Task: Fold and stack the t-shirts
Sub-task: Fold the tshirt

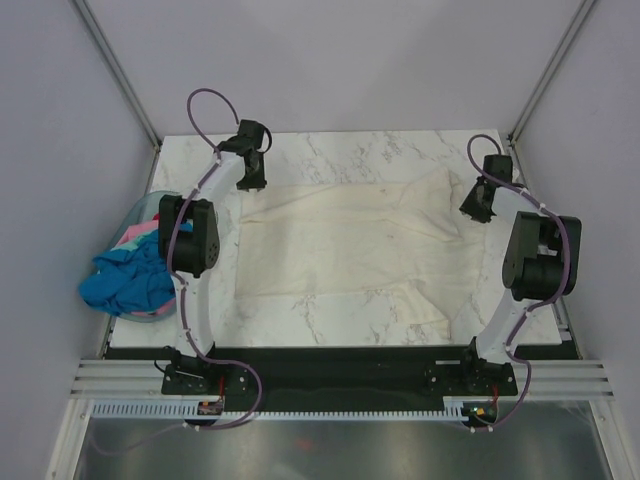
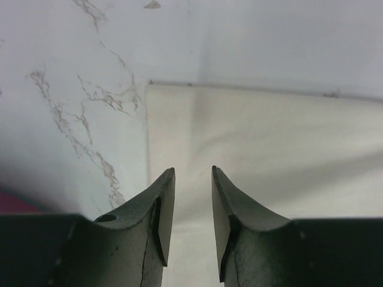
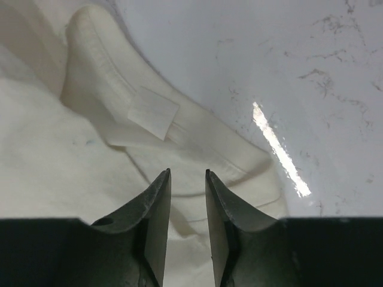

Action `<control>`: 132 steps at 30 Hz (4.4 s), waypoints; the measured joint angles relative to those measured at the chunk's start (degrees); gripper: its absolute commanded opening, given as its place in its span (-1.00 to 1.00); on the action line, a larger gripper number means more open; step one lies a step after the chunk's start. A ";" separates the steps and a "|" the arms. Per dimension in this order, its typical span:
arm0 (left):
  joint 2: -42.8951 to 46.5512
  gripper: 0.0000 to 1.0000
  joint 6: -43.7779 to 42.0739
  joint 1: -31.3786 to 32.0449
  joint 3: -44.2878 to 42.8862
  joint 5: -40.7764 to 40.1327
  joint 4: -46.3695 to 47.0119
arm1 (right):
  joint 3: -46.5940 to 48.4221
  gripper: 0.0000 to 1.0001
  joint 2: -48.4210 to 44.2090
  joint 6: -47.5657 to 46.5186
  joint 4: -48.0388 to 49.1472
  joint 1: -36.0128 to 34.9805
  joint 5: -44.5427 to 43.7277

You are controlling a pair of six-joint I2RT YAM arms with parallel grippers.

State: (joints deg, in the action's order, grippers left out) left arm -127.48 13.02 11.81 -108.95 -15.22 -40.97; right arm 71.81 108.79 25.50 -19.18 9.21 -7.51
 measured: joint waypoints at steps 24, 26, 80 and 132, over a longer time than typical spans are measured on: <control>0.35 -0.23 2.36 1.46 8.83 5.18 2.27 | 18.36 0.05 13.00 -17.14 2.03 0.72 31.50; 0.35 -0.22 2.36 1.53 8.72 4.83 2.16 | 18.38 0.05 13.60 -18.01 1.99 0.76 31.93; -8.46 -0.17 2.32 0.79 -5.70 -1.11 -2.23 | 0.46 -1.00 4.04 -6.14 3.30 4.13 22.10; 10.86 -0.12 6.12 0.98 14.97 26.05 -0.22 | -12.66 -0.25 -15.50 -5.79 0.63 -23.23 6.10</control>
State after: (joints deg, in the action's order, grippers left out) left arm -116.62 19.14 12.80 -93.97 10.83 -41.19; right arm 59.16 93.30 19.70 -18.55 -14.02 -1.41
